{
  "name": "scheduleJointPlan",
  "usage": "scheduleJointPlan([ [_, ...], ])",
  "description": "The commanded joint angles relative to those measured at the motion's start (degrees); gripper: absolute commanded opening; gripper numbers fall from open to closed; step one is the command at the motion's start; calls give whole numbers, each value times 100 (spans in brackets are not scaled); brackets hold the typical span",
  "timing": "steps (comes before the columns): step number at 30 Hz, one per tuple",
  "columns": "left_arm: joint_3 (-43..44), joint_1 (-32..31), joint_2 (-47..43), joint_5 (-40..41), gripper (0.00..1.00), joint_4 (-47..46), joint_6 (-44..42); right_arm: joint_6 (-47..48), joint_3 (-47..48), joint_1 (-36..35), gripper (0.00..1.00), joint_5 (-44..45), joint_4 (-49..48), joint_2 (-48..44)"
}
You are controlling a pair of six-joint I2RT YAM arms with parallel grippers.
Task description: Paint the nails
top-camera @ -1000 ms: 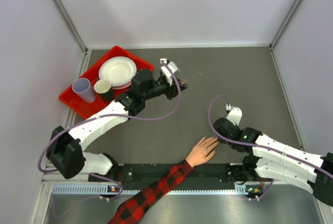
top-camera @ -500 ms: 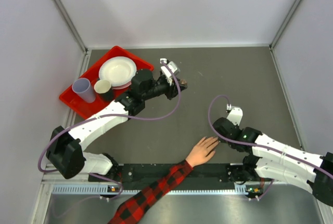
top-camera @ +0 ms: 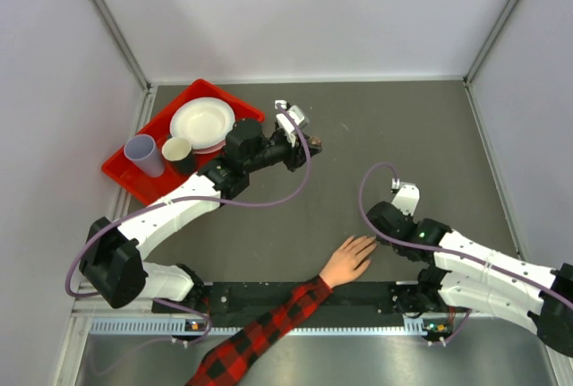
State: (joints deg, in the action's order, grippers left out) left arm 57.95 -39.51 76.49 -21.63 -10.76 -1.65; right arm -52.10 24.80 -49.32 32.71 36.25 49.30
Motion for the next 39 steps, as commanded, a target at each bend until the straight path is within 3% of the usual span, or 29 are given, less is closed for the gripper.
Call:
scheduleJointPlan([
  [1, 85, 31, -38, -96, 0, -356, -2, 50, 122, 72, 0, 113, -13, -139],
  [12, 102, 31, -20, -140, 0, -374, 51, -64, 394, 72, 0, -325, 541, -623],
  [18, 102, 31, -29, -149, 0, -382, 51, 129, 166, 72, 0, -581, 58, -676],
  [39, 85, 39, -29, -140, 0, -374, 60, -37, 131, 72, 0, -318, 119, -148],
])
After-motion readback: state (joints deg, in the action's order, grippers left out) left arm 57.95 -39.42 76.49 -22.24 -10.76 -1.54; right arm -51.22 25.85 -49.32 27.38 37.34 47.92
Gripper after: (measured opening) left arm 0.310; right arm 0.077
